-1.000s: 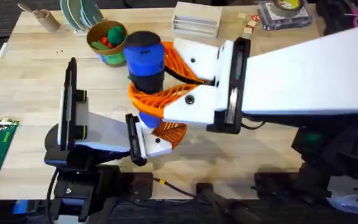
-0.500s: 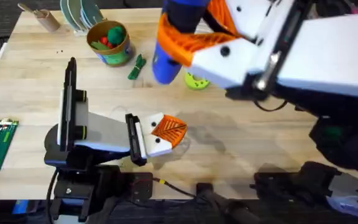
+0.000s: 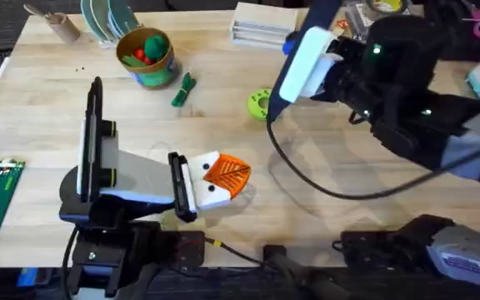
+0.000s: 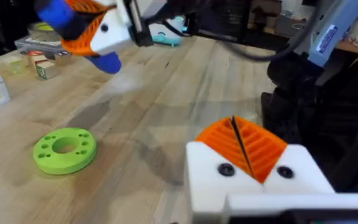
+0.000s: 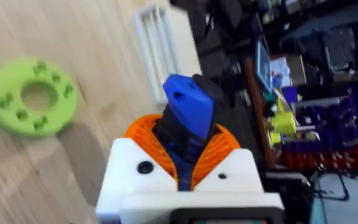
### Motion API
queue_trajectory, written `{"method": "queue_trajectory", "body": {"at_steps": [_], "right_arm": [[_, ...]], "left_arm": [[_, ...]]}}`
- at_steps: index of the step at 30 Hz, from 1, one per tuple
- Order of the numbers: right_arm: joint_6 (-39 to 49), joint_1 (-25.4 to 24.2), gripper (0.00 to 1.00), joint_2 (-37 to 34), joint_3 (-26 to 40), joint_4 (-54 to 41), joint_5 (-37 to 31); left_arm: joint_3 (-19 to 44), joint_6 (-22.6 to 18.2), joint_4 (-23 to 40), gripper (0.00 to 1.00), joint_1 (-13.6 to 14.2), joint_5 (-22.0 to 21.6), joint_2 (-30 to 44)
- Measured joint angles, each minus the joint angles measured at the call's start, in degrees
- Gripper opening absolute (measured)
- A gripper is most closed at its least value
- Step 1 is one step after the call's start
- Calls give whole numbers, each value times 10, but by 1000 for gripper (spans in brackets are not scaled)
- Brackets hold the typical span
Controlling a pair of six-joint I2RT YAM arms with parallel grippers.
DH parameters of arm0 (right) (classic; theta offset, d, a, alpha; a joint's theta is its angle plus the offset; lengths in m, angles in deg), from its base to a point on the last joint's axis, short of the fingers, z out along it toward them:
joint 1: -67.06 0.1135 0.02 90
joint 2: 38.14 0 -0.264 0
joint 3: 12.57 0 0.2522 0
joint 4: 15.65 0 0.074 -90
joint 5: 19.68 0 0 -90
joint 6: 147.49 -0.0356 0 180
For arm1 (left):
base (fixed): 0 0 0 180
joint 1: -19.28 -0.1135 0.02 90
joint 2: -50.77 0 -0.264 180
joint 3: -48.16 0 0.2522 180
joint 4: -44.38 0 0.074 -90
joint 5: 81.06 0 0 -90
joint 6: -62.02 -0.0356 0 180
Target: Pick up the gripper from the table and insert it into the empty holder that is missing its gripper. Then pick up a screw, insert it into the mounting hole, and use the screwdriver to tighten it. Finally, clean up the table by picking up the vegetable and placing it into the bucket.
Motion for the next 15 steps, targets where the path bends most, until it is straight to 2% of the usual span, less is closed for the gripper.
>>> {"method": "queue_trajectory", "body": {"at_steps": [5,15], "right_arm": [[55,-20,84,-66,0,-21,-32],[92,-26,81,-186,3,-13,-46]], "left_arm": [[0,0,0,4,0,0,0],[0,0,0,4,0,0,0]]}}
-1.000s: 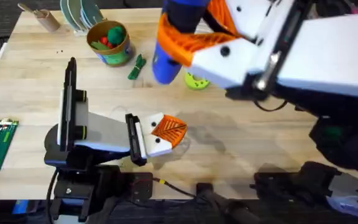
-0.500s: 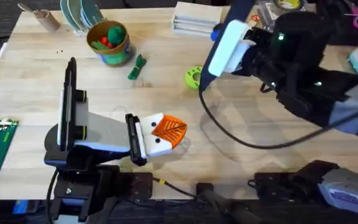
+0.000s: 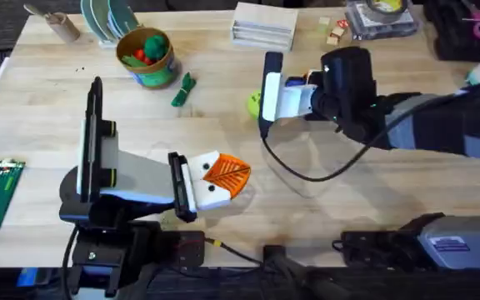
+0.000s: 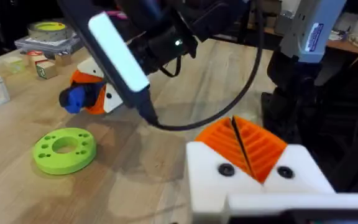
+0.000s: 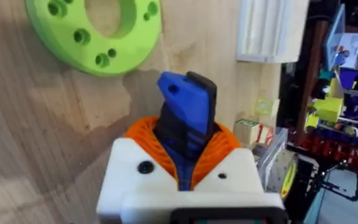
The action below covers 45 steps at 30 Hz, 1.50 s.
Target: Pick up the gripper from the table and insert it into the empty holder that is missing its gripper. Then pick up a screw, insert it into the mounting hole, and use the screwdriver to tighten it. Finally, clean up the table by picking up the vegetable and placing it into the bucket.
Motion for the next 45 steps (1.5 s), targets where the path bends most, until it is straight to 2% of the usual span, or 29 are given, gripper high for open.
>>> {"method": "queue_trajectory", "body": {"at_steps": [1,2,7,8,9,17,18,19,24,25,26,27,28,30,31,33,36,38,42,45], "right_arm": [[2,-1,86,-11,1,1,-4],[1,-2,141,-17,2,1,-7],[-30,-4,843,-27,12,12,-25],[-38,-6,956,-25,16,15,-29],[-51,-7,984,-25,19,15,-29],[-123,-7,993,-26,19,12,-50],[-133,-7,992,-24,19,11,-53],[-145,-7,993,-22,19,7,-54],[-208,-6,992,30,16,2,-56],[-223,-6,992,48,16,2,-56],[-238,-6,992,65,16,1,-56],[-256,-6,991,85,16,0,-56],[-312,-6,994,142,16,-3,-56],[-354,-6,993,179,16,-11,-56],[-373,-6,993,195,16,-17,-56],[-414,-6,993,226,16,-31,-56],[-469,-6,992,265,16,-59,-56],[-501,-6,993,287,16,-74,-56],[-541,-6,993,311,16,-89,-56],[-555,-6,992,312,16,-92,-56]], "left_arm": [[0,0,0,4,0,0,0],[0,0,0,4,0,0,0],[0,0,0,4,0,0,0],[0,0,0,4,0,0,0],[0,0,0,4,0,0,0],[0,0,0,4,0,0,0],[0,-1,0,50,0,0,0],[0,-2,-1,143,0,0,0],[0,-3,0,799,0,0,0],[0,-2,0,877,0,0,0],[0,-2,0,915,0,0,0],[0,1,0,870,0,0,0],[0,0,0,415,0,0,0],[0,0,0,99,0,0,0],[0,-5,-1,155,0,0,0],[0,-5,-1,497,0,0,0],[0,-4,-2,936,0,0,0],[0,-4,-2,988,0,0,0],[0,-4,-7,992,0,-4,0],[1,7,-57,993,0,-20,0]]}}
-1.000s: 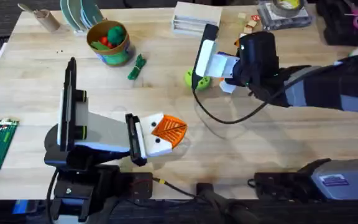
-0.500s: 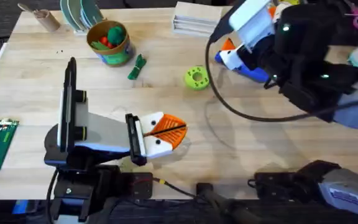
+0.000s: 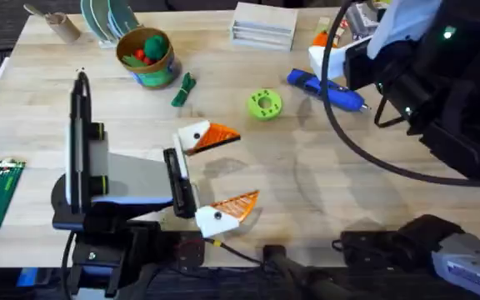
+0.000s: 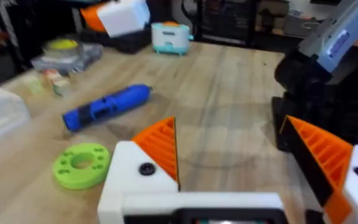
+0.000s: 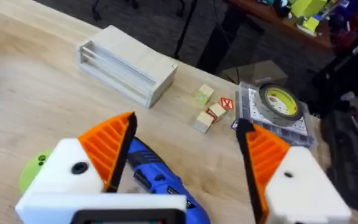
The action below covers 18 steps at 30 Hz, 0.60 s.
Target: Pick up the gripper from the table and insert it into the empty holder that is missing its gripper. Then pick up a screw, insert it into the mounting hole, and use the screwdriver to tighten it. Finally, clean up the table by picking up the vegetable and placing it into the bucket.
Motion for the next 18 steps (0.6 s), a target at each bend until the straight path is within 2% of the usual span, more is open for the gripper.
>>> {"method": "queue_trajectory", "body": {"at_steps": [3,6,10,13,16,18], "right_arm": [[-8,0,993,0,0,-1,0],[-11,0,993,0,0,-1,0],[-13,0,993,0,0,-1,0],[-13,0,993,0,0,-1,0],[-13,0,993,0,0,-2,0],[-13,0,993,0,0,-2,0]], "left_arm": [[10,34,3,993,0,-48,0],[56,56,67,993,0,-113,1],[180,68,225,993,0,-221,29],[292,76,346,993,0,-315,81],[390,75,423,993,0,-392,151],[444,64,453,993,0,-434,201]]}}
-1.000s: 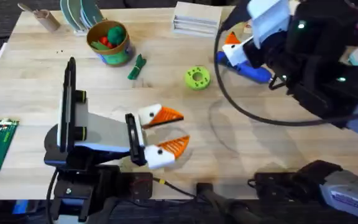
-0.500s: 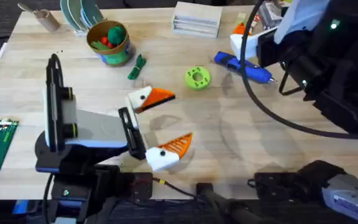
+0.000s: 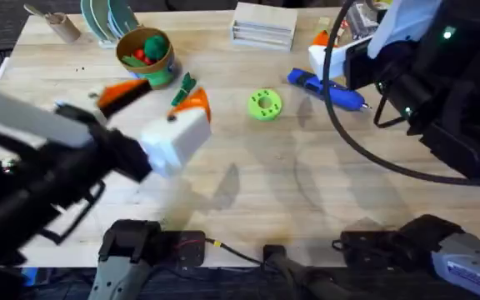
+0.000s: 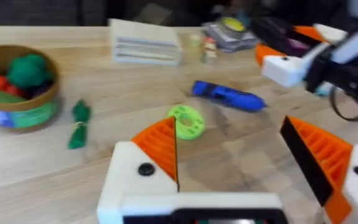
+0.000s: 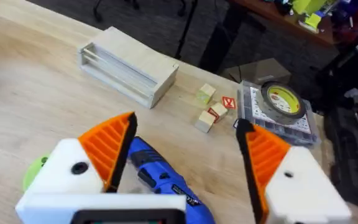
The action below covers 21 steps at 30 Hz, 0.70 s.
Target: Pick up the gripper from the table and insert it into the empty holder that is missing its gripper. Then pick up a screw, insert it into the mounting hole, and use the screwdriver to tighten it. Finally, clean up the table by picking up the vegetable and placing it into the bucket.
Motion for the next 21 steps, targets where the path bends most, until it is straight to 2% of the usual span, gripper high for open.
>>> {"method": "queue_trajectory", "body": {"at_steps": [3,6,16,21], "right_arm": [[0,0,992,0,0,0,0],[0,0,992,0,0,0,0],[-2,0,993,0,0,0,0],[-2,0,993,0,0,0,0]], "left_arm": [[63,-33,18,993,0,-44,78],[92,-59,6,993,0,-66,148],[96,-82,4,992,0,-91,316],[96,-84,6,995,0,-142,395]]}}
